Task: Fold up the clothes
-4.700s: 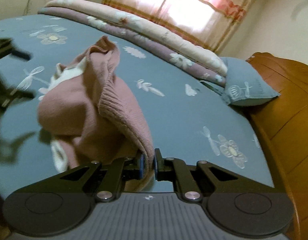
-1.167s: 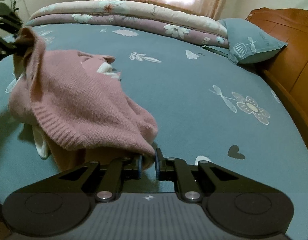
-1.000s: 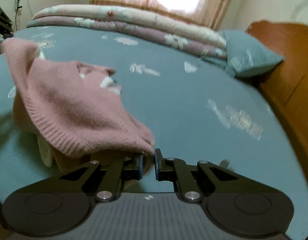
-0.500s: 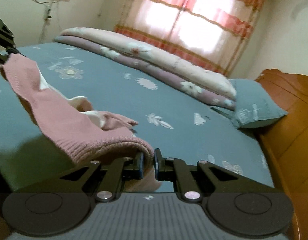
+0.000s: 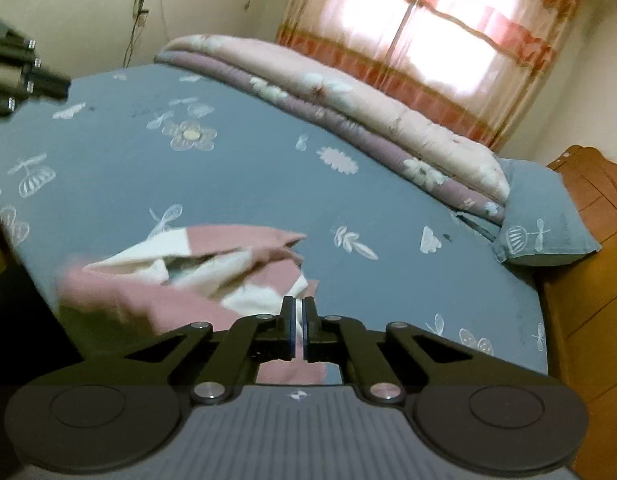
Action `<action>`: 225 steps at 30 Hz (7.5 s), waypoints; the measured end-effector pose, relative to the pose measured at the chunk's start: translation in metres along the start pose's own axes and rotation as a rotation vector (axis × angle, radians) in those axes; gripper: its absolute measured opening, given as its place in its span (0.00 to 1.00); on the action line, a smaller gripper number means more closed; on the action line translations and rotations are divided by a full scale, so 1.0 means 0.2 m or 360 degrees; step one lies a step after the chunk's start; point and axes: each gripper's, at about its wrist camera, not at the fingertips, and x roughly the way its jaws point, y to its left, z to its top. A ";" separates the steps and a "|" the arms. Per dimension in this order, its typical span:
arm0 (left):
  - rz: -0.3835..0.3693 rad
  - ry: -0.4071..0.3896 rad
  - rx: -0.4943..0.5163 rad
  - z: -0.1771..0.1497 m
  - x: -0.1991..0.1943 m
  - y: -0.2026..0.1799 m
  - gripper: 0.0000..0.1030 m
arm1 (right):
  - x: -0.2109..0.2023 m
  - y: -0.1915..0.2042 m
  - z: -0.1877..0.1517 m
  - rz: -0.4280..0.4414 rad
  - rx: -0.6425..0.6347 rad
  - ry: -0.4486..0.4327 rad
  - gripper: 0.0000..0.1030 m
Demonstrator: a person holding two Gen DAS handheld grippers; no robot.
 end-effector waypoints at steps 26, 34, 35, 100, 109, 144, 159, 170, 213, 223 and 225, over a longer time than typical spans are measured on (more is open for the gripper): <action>-0.0618 0.0188 0.0804 -0.66 0.27 -0.83 0.46 | 0.51 0.82 -0.41 0.0763 -0.0209 0.0153 0.25; -0.0608 0.0200 0.0658 -0.72 0.27 -0.79 0.46 | 0.65 1.17 -0.34 0.0926 -0.0588 -0.0064 0.63; -0.0605 0.0198 0.0633 -0.73 0.27 -0.78 0.46 | 0.68 1.19 -0.34 0.0943 -0.0616 -0.0067 0.63; -0.0439 -0.0072 0.0450 -0.62 0.41 -0.60 0.20 | 0.61 1.12 -0.22 0.0418 -0.0867 -0.0356 0.08; -0.0371 -0.0129 0.0750 -0.58 0.37 -0.73 0.19 | 0.58 1.00 -0.12 0.0531 -0.0696 -0.0289 0.08; 0.0002 -0.0060 0.0046 0.13 0.81 -0.21 0.09 | 0.69 0.73 -0.65 -0.0059 -0.0339 -0.0140 0.51; -0.0146 0.0162 0.0084 -0.15 0.84 -0.20 0.08 | 0.63 0.23 -0.41 0.0255 0.0077 0.0156 0.10; -0.0160 0.0242 0.0220 -0.16 0.56 -0.19 0.08 | 0.44 0.11 -0.13 0.0192 -0.0090 0.0257 0.10; -0.0195 -0.0232 0.0155 -0.61 0.22 -0.64 0.63 | 0.18 0.14 0.37 0.0037 -0.0168 0.0035 0.10; 0.0295 -0.0329 0.0538 -0.77 0.38 -1.07 0.64 | 0.19 0.13 0.42 0.0047 -0.0102 0.0025 0.10; 0.0402 -0.0341 0.0574 -0.77 0.45 -1.12 0.65 | 0.19 0.13 0.42 0.0045 -0.0100 0.0024 0.10</action>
